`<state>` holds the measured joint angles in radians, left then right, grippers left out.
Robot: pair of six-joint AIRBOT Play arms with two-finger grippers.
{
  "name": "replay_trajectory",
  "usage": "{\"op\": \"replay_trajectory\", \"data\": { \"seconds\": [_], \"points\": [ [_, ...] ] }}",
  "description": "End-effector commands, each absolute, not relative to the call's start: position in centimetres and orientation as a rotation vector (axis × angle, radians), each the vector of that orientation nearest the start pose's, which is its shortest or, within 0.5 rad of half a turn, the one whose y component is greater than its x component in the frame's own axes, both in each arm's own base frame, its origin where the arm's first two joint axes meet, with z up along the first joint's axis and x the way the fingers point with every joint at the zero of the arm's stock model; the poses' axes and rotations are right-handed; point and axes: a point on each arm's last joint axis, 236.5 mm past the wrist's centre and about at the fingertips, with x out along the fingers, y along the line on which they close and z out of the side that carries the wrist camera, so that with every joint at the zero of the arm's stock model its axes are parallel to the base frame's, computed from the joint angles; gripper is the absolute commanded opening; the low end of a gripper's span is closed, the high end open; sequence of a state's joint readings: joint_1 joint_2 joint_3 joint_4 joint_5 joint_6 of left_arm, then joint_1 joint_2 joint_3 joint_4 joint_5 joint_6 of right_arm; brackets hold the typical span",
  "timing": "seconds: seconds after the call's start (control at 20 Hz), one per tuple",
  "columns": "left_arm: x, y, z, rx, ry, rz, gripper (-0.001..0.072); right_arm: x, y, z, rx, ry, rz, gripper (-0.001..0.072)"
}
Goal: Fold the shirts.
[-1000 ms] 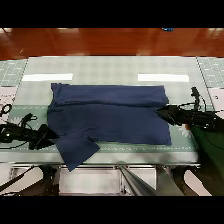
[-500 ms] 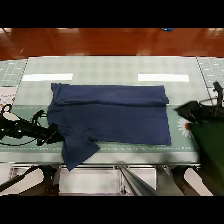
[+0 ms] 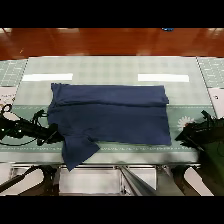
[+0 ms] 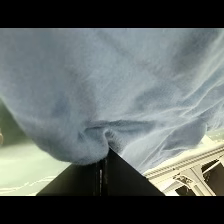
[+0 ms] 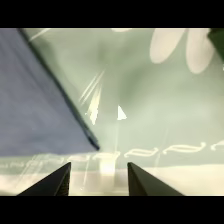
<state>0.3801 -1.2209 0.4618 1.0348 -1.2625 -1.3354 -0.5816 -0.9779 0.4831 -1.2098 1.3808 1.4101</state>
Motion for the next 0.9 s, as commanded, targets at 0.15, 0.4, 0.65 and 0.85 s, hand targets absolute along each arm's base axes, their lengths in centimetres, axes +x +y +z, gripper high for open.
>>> {"op": "replay_trajectory", "data": {
  "seconds": [0.15, 0.4, 0.65, 0.85],
  "points": [
    [18.5, -4.6, -12.8, -0.793, 1.714, -0.079, 0.0019, 17.5, 1.2, -9.9, 0.906, 1.641, -0.026, 0.0405],
    [18.6, -4.5, -12.8, -0.792, 1.71, -0.077, 0.0019, 19.2, 3.6, -11.3, 0.976, 1.657, 0.046, 0.0405],
    [19.2, -4.3, -12.6, -0.784, 1.694, -0.079, 0.0019, 21.5, 7.6, -9.8, 0.849, 1.65, 0.291, 0.0022],
    [23.7, -2.7, -10.2, -0.751, 1.571, -0.105, 0.0019, 25.5, 5.8, -5.1, 0.745, 1.532, 0.357, 0.0022]
  ]
}}
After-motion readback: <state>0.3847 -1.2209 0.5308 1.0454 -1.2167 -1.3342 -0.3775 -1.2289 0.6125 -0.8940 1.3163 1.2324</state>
